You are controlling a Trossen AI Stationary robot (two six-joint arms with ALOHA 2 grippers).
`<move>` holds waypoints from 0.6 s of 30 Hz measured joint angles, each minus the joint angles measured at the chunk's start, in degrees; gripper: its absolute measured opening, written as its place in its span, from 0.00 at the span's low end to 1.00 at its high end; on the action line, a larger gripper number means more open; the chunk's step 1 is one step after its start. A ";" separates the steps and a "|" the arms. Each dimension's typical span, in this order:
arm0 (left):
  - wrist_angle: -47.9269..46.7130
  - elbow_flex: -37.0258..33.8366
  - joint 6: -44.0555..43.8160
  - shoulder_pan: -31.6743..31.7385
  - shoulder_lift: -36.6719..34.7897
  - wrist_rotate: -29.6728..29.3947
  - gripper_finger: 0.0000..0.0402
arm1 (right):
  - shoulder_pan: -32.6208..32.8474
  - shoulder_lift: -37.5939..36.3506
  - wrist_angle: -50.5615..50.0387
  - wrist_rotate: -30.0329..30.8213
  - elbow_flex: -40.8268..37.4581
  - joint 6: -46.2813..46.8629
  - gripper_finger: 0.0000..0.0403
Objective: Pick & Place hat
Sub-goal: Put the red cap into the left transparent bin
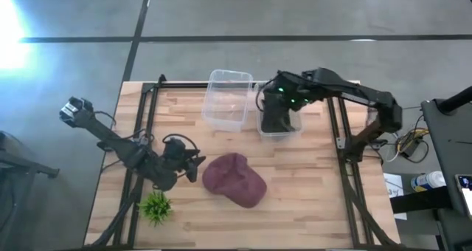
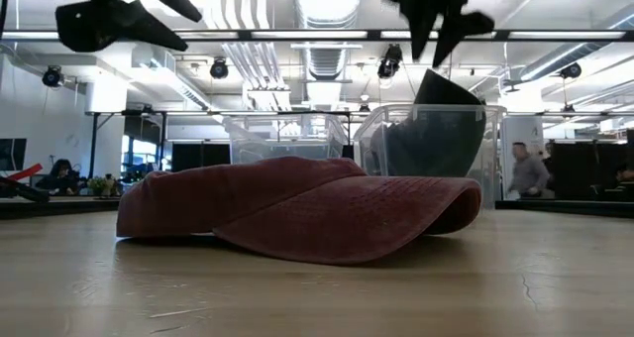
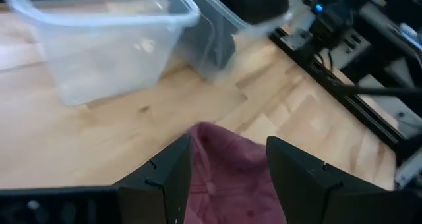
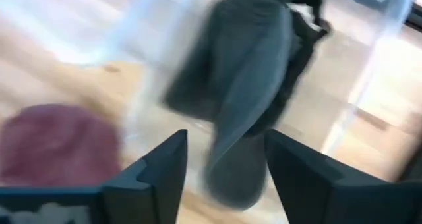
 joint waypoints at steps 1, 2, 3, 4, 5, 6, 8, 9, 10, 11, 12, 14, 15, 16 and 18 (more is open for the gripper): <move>1.63 -0.67 1.53 0.47 0.00 1.39 0.47 | 1.31 -1.46 0.70 0.16 0.02 0.93 0.51; 3.37 -1.47 3.10 1.09 0.00 2.98 0.47 | 2.96 -2.85 1.05 0.15 0.02 2.90 0.53; 5.14 -2.32 4.65 1.88 0.00 4.83 0.47 | 4.86 -4.14 1.13 0.14 0.02 5.58 0.54; 7.01 -3.31 6.20 2.69 0.00 6.60 0.47 | 6.97 -5.31 1.08 0.14 0.02 8.49 0.56; 8.68 -4.33 7.62 3.54 0.00 8.29 0.47 | 9.38 -6.32 1.15 0.15 -0.03 11.40 0.57; 10.48 -5.46 9.01 4.49 0.00 9.83 0.47 | 12.23 -7.00 1.16 0.17 -0.23 14.71 0.58; 13.62 -7.87 11.42 6.63 0.00 13.40 0.47 | 18.26 -7.45 1.16 0.11 -0.91 21.79 0.59; 14.49 -8.89 12.26 7.79 0.00 15.40 0.47 | 21.39 -7.28 1.48 -0.10 -1.47 25.38 0.59; 15.49 -9.95 12.94 8.93 0.00 17.55 0.47 | 24.58 -6.61 2.17 -0.19 -2.26 28.99 0.59; 16.62 -11.05 13.38 9.99 0.00 19.85 0.47 | 27.56 -5.92 3.55 -0.21 -3.26 32.54 0.59; 17.43 -12.07 13.53 10.99 0.00 21.86 0.47 | 30.24 -5.20 5.12 -0.14 -4.35 35.58 0.59; 18.49 -14.11 13.44 12.61 0.00 24.59 0.47 | 34.80 -3.17 8.53 0.30 -7.00 41.69 0.60; 19.27 -15.13 13.22 13.27 0.00 25.50 0.47 | 36.72 -2.14 10.27 0.36 -8.63 44.52 0.60; 20.38 -16.21 12.95 13.82 0.00 26.34 0.47 | 38.30 -1.00 12.24 0.40 -10.42 47.37 0.60; 23.23 -18.27 12.73 14.70 0.02 28.11 0.47 | 41.11 1.03 18.38 0.39 -14.91 52.52 0.60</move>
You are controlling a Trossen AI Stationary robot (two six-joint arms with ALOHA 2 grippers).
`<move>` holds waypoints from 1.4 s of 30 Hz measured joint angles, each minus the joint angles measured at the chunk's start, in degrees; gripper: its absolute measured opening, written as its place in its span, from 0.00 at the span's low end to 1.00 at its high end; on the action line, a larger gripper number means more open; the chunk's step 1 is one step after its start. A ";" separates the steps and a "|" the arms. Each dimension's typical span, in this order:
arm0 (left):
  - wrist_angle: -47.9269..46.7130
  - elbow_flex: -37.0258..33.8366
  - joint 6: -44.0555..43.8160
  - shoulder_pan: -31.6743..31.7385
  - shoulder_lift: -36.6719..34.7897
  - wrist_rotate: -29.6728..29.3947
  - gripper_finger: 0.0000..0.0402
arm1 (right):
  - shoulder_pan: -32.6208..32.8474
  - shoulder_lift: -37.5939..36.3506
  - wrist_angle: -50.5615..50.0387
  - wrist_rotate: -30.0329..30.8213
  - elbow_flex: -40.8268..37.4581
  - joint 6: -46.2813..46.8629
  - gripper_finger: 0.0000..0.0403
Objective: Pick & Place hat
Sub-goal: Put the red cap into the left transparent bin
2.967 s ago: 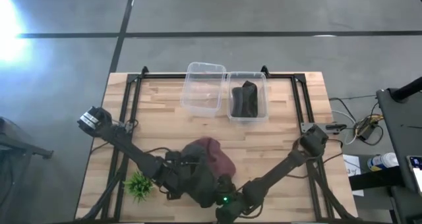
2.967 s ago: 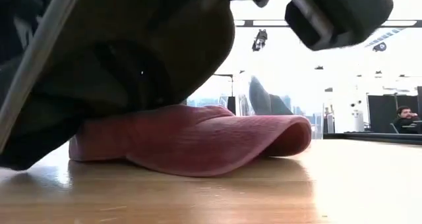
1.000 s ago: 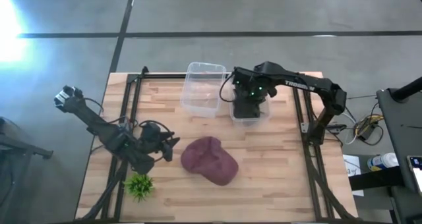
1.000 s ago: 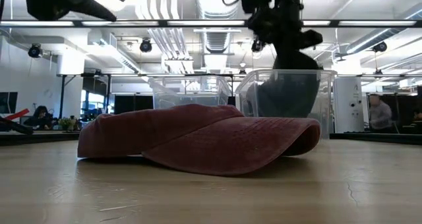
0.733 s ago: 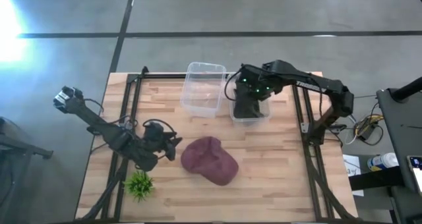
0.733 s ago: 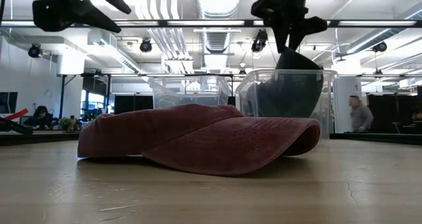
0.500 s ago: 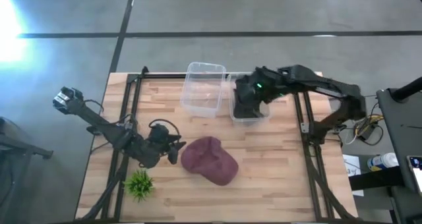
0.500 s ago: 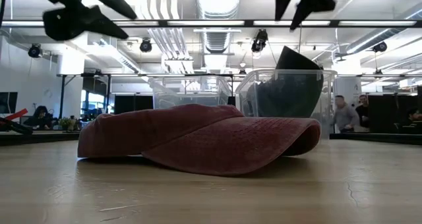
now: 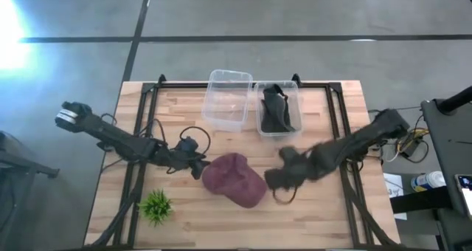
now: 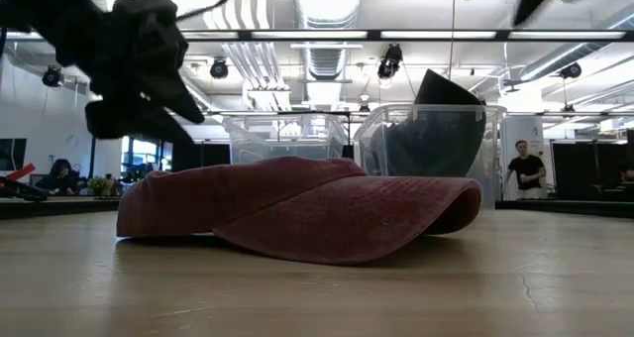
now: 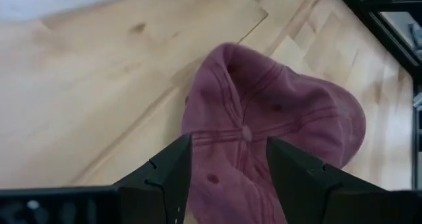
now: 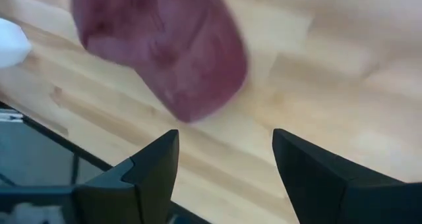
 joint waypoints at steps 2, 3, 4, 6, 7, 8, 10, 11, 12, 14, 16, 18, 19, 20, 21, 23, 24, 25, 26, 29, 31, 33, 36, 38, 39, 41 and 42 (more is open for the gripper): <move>3.54 -1.92 -0.69 0.30 0.29 1.57 0.47 | 2.12 1.68 8.47 0.02 -5.33 4.83 0.59; 5.05 -2.65 -1.32 0.29 0.62 2.18 0.47 | 2.74 2.41 12.98 0.02 -7.93 7.21 0.59; 6.00 -3.33 -1.92 0.29 1.09 2.65 0.47 | 3.25 3.24 17.72 0.09 -10.47 9.52 0.59; 7.91 -4.39 -3.13 0.29 2.66 4.05 0.47 | 4.20 5.45 26.86 1.37 -15.25 13.41 0.58; 8.42 -4.53 -3.83 0.29 3.61 4.86 0.47 | 4.58 6.58 31.65 2.76 -17.46 14.81 0.58; 8.91 -4.57 -4.17 0.29 4.70 5.31 0.47 | 4.96 7.67 36.78 4.78 -19.26 16.17 0.57; 10.14 -4.10 -4.15 0.29 6.96 6.78 0.47 | 5.61 9.28 45.65 8.96 -21.79 17.86 0.57; 10.58 -3.56 -3.90 0.29 8.15 7.29 0.47 | 5.97 10.24 48.35 11.12 -22.51 18.37 0.56; 10.75 -2.91 -3.59 0.29 9.27 7.72 0.47 | 6.11 11.18 49.68 12.55 -22.80 19.10 0.56; 10.62 -1.62 -2.19 0.29 11.56 7.96 0.47 | 6.47 13.11 49.37 13.10 -23.18 20.75 0.56; 10.73 -0.37 -1.43 0.29 13.62 8.09 0.47 | 6.79 14.38 48.96 13.06 -22.84 21.25 0.56; 10.55 0.70 -1.33 0.29 15.73 8.07 0.47 | 7.26 14.69 49.02 13.11 -21.51 21.02 0.56; 10.72 1.21 -1.22 0.29 16.83 8.10 0.47 | 7.47 14.63 48.56 13.13 -20.63 20.70 0.56; 10.67 1.50 -1.20 0.29 17.75 8.25 0.47 | 7.76 14.53 47.67 13.13 -19.68 20.24 0.56; 10.43 1.75 -1.22 0.29 18.77 8.71 0.47 | 8.10 14.42 46.61 13.10 -18.65 19.62 0.56; 10.16 2.69 -1.19 0.29 20.48 10.03 0.47 | 8.95 14.09 42.81 13.05 -16.54 19.04 0.56; 9.92 3.05 -1.27 0.29 21.02 10.67 0.47 | 9.45 14.00 40.47 13.05 -15.33 19.11 0.56; 9.63 3.59 -1.29 0.29 21.30 11.15 0.47 | 9.97 13.90 38.15 13.07 -14.17 19.51 0.56; 9.71 4.24 -1.29 0.25 21.46 11.78 0.47 | 10.60 13.87 35.50 13.09 -13.27 20.42 0.56; 10.05 5.66 -0.81 0.09 21.29 12.05 0.47 | 12.17 14.51 30.28 13.40 -12.61 24.47 0.56; 10.17 6.38 0.76 0.10 21.51 11.55 0.47 | 12.59 15.26 31.46 13.62 -13.76 26.48 0.56; 10.13 6.72 1.98 0.18 22.57 11.37 0.47 | 12.52 16.40 35.03 14.83 -15.30 27.24 0.56; 10.00 6.77 1.70 0.18 25.09 12.65 0.47 | 12.42 18.08 41.29 20.25 -17.51 26.62 0.56; 10.66 7.07 0.83 0.08 26.93 14.39 0.47 | 12.16 18.60 43.64 23.97 -18.28 26.81 0.56; 11.04 7.32 0.19 0.02 27.82 15.66 0.47 | 12.07 18.84 43.54 24.91 -18.66 26.99 0.56; 11.74 7.90 -0.62 -0.34 29.27 16.68 0.47 | 11.32 19.42 43.98 25.03 -19.38 26.64 0.56; 11.90 8.16 -0.81 -0.48 30.06 17.09 0.47 | 10.85 19.98 44.73 25.17 -19.64 26.24 0.56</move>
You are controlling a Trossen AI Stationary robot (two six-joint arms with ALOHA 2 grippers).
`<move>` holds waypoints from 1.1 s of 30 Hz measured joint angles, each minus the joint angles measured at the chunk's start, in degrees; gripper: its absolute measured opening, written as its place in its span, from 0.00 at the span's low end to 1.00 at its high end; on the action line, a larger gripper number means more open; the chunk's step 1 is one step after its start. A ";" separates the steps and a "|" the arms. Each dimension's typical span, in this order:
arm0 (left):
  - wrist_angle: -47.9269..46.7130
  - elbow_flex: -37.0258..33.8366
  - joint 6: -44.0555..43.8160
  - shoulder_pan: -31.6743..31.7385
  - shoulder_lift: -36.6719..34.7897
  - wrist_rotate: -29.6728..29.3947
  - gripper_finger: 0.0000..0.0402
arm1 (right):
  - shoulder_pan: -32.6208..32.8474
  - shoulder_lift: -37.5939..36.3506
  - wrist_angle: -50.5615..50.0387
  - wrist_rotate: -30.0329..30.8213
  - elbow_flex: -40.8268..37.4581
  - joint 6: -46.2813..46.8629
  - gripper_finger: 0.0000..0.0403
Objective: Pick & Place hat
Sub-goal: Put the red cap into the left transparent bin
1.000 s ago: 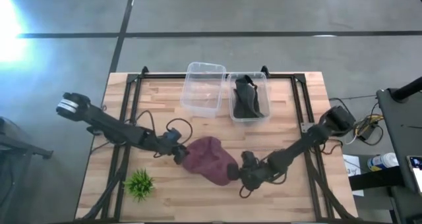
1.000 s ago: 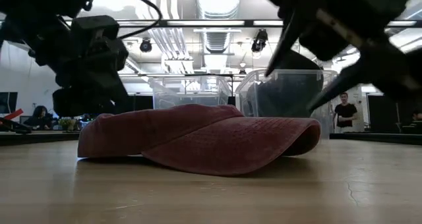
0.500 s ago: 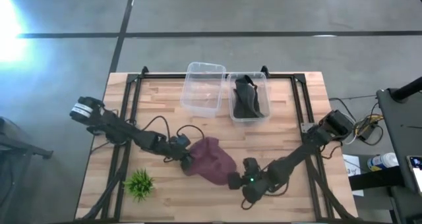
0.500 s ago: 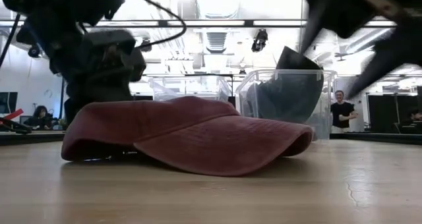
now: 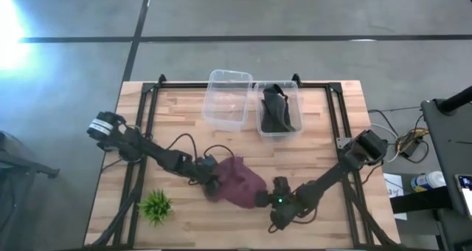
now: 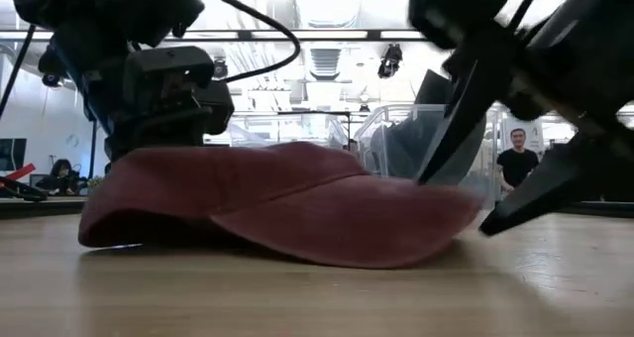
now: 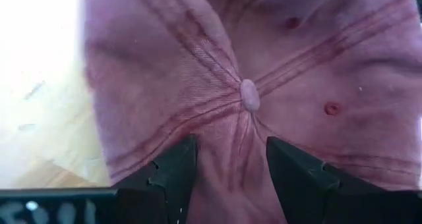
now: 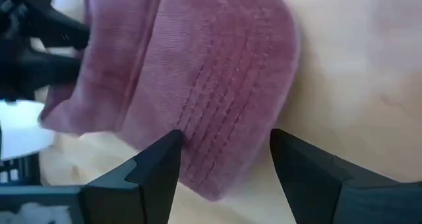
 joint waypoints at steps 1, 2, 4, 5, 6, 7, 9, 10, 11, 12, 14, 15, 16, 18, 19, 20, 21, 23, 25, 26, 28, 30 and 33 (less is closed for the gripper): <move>0.04 0.30 0.00 -0.08 0.44 0.13 0.47 | -0.47 0.51 1.18 0.61 -0.20 -0.93 0.56; 0.29 0.74 0.09 -0.10 0.85 0.30 0.47 | -0.89 0.99 2.67 1.05 -0.28 -2.22 0.56; 0.58 2.13 0.90 -0.10 1.41 0.51 0.47 | -1.96 2.17 7.56 1.50 -0.47 -5.75 0.56; 0.44 2.80 1.46 -0.12 1.68 0.63 0.47 | -2.42 2.94 10.29 2.24 -0.52 -8.27 0.56; 0.17 3.48 2.04 -0.10 1.89 0.84 0.47 | -2.88 3.64 13.43 3.02 -0.60 -11.39 0.56; -0.29 4.11 2.69 -0.10 2.04 1.08 0.47 | -3.15 4.16 16.64 4.29 -0.63 -14.53 0.56; -0.90 5.29 4.13 -0.11 2.35 1.86 0.47 | -3.73 4.57 22.29 6.60 -0.66 -19.47 0.56; -1.31 5.75 4.80 -0.13 2.46 2.30 0.47 | -3.93 4.45 23.60 7.28 -0.41 -20.66 0.56; -1.98 6.10 5.40 -0.13 2.58 2.62 0.47 | -4.00 4.07 23.52 7.84 -0.25 -21.16 0.56; -2.61 6.37 5.72 -0.13 2.65 2.60 0.47 | -4.02 3.87 22.97 8.33 -0.07 -21.19 0.56; -3.04 6.33 5.74 -0.15 2.64 2.60 0.47 | -4.09 3.48 22.43 9.68 -0.17 -21.65 0.56; -3.08 6.15 5.69 -0.19 2.70 2.52 0.47 | -4.06 3.38 22.32 9.91 -0.29 -22.34 0.56; -3.15 6.06 5.64 -0.21 2.75 2.43 0.47 | -4.16 3.26 22.90 10.20 -0.29 -23.26 0.56; -3.24 5.96 5.29 -0.26 2.40 2.52 0.47 | -4.54 2.56 24.36 9.94 -0.29 -25.03 0.56; -3.38 5.96 4.75 -0.28 2.11 2.54 0.47 | -4.83 2.11 25.28 9.43 -0.29 -26.25 0.55; -3.88 5.96 4.12 -0.28 1.45 2.62 0.47 | -4.97 1.84 26.35 9.26 -0.23 -27.65 0.54; -4.40 5.96 3.62 -0.30 0.68 2.63 0.47 | -5.11 1.38 26.75 9.23 -0.05 -28.97 0.52; -4.75 6.21 3.07 -0.39 -1.57 2.27 0.47 | -5.16 -0.01 26.46 9.09 -0.09 -31.55 0.46; -4.41 6.69 2.67 -0.78 -4.95 0.98 0.47 | -5.14 -1.99 26.14 9.12 -0.09 -33.85 0.38; -4.30 6.85 2.55 -1.16 -6.94 -0.11 0.47 | -5.13 -3.17 26.13 9.12 -0.08 -35.46 0.33; -4.39 7.15 2.49 -2.14 -10.84 -3.12 0.47 | -5.20 -5.46 26.16 9.10 -0.07 -39.31 0.23; -5.38 7.72 2.62 -3.11 -15.11 -7.03 0.47 | -5.71 -7.91 26.14 9.12 -0.07 -42.83 0.12; -7.91 9.62 4.59 -4.21 -21.75 -13.23 0.47 | -6.98 -11.94 26.28 9.24 -0.06 -48.79 0.04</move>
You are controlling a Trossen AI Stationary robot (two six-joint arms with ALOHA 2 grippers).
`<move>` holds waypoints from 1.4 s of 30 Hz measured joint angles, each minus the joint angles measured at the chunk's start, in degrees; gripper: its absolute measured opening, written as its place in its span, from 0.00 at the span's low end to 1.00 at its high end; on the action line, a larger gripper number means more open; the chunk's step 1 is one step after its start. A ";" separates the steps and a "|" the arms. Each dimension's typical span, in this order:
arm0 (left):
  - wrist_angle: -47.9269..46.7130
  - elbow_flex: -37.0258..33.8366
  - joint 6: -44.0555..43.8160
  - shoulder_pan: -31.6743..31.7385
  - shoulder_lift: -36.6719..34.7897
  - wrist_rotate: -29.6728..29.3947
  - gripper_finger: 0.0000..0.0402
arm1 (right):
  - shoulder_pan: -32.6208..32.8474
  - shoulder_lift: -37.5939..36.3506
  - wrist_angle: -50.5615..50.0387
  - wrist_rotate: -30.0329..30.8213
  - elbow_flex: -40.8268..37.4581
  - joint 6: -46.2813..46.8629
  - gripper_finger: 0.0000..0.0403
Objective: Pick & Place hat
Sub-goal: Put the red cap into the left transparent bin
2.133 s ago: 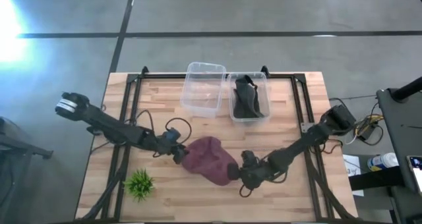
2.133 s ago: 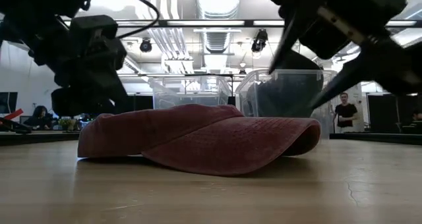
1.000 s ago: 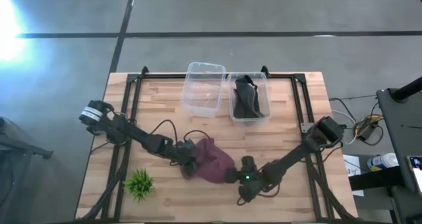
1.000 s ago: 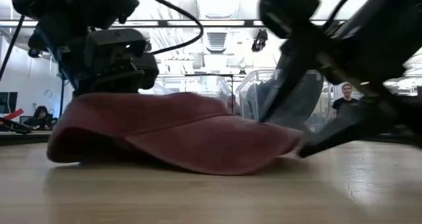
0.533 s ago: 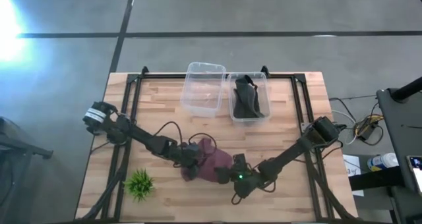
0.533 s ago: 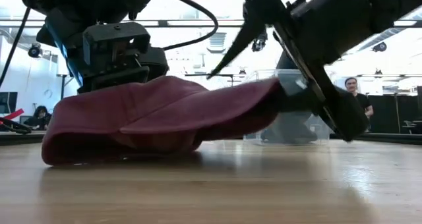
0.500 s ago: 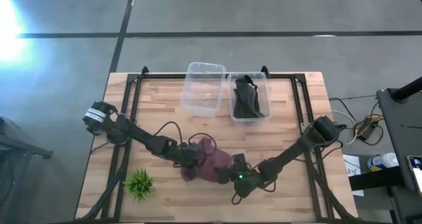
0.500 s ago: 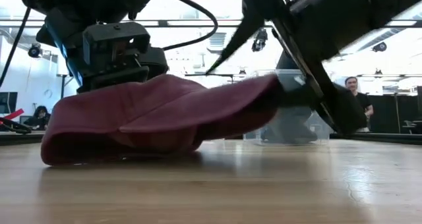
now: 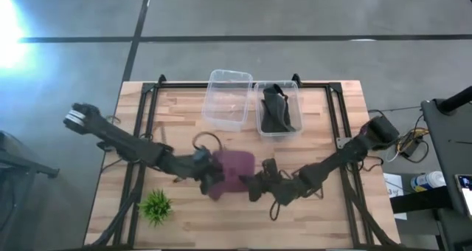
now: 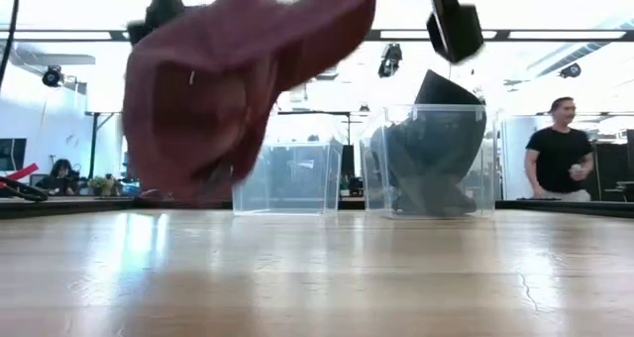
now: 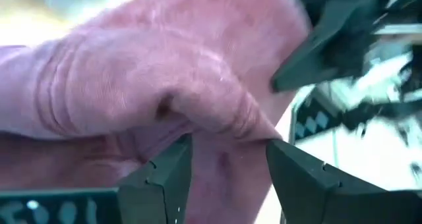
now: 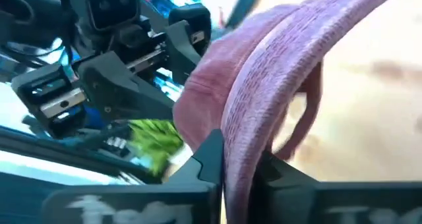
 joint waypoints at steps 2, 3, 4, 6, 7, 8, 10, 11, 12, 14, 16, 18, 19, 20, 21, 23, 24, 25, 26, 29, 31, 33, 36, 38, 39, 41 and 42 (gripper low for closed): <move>-2.12 1.61 2.64 -0.81 -4.03 -4.99 0.47 | -1.18 -2.91 -0.32 0.15 0.01 -3.73 0.04; -3.18 2.52 4.15 -1.27 -5.97 -7.66 0.47 | -1.97 -4.05 -0.47 0.12 0.01 -5.75 0.04; -4.25 3.42 5.65 -1.66 -7.87 -10.34 0.47 | -2.92 -5.29 -0.71 0.05 0.01 -7.93 0.04; -6.56 5.18 8.90 -2.45 -11.17 -16.04 0.47 | -5.32 -7.87 -1.70 -0.01 0.01 -11.91 0.04; -7.29 5.91 10.37 -2.75 -12.66 -18.42 0.47 | -6.81 -9.23 -2.12 0.00 0.01 -13.69 0.04; -8.12 6.48 11.73 -3.00 -13.97 -20.34 0.47 | -8.33 -10.65 -2.88 -0.03 0.01 -15.30 0.04; -8.71 7.20 14.10 -3.28 -16.28 -23.24 0.47 | -11.84 -12.89 -4.39 -0.94 0.01 -18.40 0.04; -8.57 7.51 15.14 -3.28 -17.30 -24.09 0.47 | -13.63 -13.79 -4.85 -1.91 0.01 -20.15 0.04; -8.57 7.67 16.02 -3.31 -18.18 -24.66 0.47 | -15.33 -14.58 -5.06 -2.82 0.01 -22.28 0.03; -8.41 7.92 17.27 -3.31 -19.58 -25.26 0.47 | -18.76 -16.01 -4.97 -4.47 0.01 -26.23 0.03; -8.48 7.92 17.49 -3.31 -20.29 -25.32 0.47 | -21.81 -17.32 -5.34 -4.88 0.01 -28.86 0.03; -8.77 7.89 17.39 -3.35 -20.37 -25.30 0.47 | -24.83 -17.95 -6.30 -4.92 0.01 -30.68 0.03; -9.07 7.87 17.25 -3.39 -20.28 -25.24 0.47 | -26.43 -18.02 -6.72 -5.09 0.01 -31.50 0.03; -9.20 7.87 17.21 -3.50 -20.03 -25.26 0.47 | -27.99 -18.02 -6.88 -5.60 0.01 -31.85 0.03; -9.32 7.87 17.20 -3.56 -19.81 -25.22 0.47 | -29.83 -18.00 -7.12 -6.85 0.01 -31.61 0.03; -9.43 7.86 17.01 -3.57 -18.97 -25.21 0.47 | -33.81 -17.55 -7.44 -11.87 0.01 -29.05 0.03; -9.46 7.87 16.95 -3.57 -18.56 -25.21 0.47 | -35.63 -17.09 -7.31 -14.58 0.01 -28.43 0.03; -9.47 7.85 16.92 -3.59 -18.10 -25.21 0.47 | -37.04 -16.52 -7.01 -16.46 0.01 -28.73 0.03; -9.46 7.85 16.90 -3.61 -17.64 -25.21 0.47 | -38.05 -15.85 -6.18 -17.52 -0.02 -29.95 0.03; -9.45 7.85 16.39 -3.61 -16.44 -25.30 0.47 | -39.19 -15.58 -1.69 -20.88 -0.04 -32.82 0.03; -9.44 7.85 14.93 -3.61 -15.85 -25.35 0.47 | -39.27 -16.60 0.80 -22.72 0.00 -33.51 0.03; -9.42 7.85 13.60 -3.61 -15.41 -25.44 0.47 | -39.32 -17.76 1.95 -23.55 0.01 -35.07 0.03; -9.39 7.85 12.90 -3.61 -15.10 -25.58 0.47 | -39.44 -19.73 1.18 -20.90 0.01 -38.65 0.03; -9.33 7.85 12.92 -3.57 -15.08 -26.34 0.47 | -39.87 -20.58 -1.51 -17.35 0.11 -39.91 0.03; -9.33 7.85 12.94 -3.57 -15.08 -27.11 0.47 | -40.50 -20.65 -3.22 -17.23 0.12 -39.59 0.03; -9.29 7.85 12.94 -3.57 -15.08 -28.94 0.47 | -42.24 -19.71 -7.03 -19.58 0.10 -37.05 0.03; -9.29 7.85 12.94 -3.55 -15.08 -29.54 0.47 | -43.14 -18.86 -8.14 -21.58 0.08 -35.68 0.03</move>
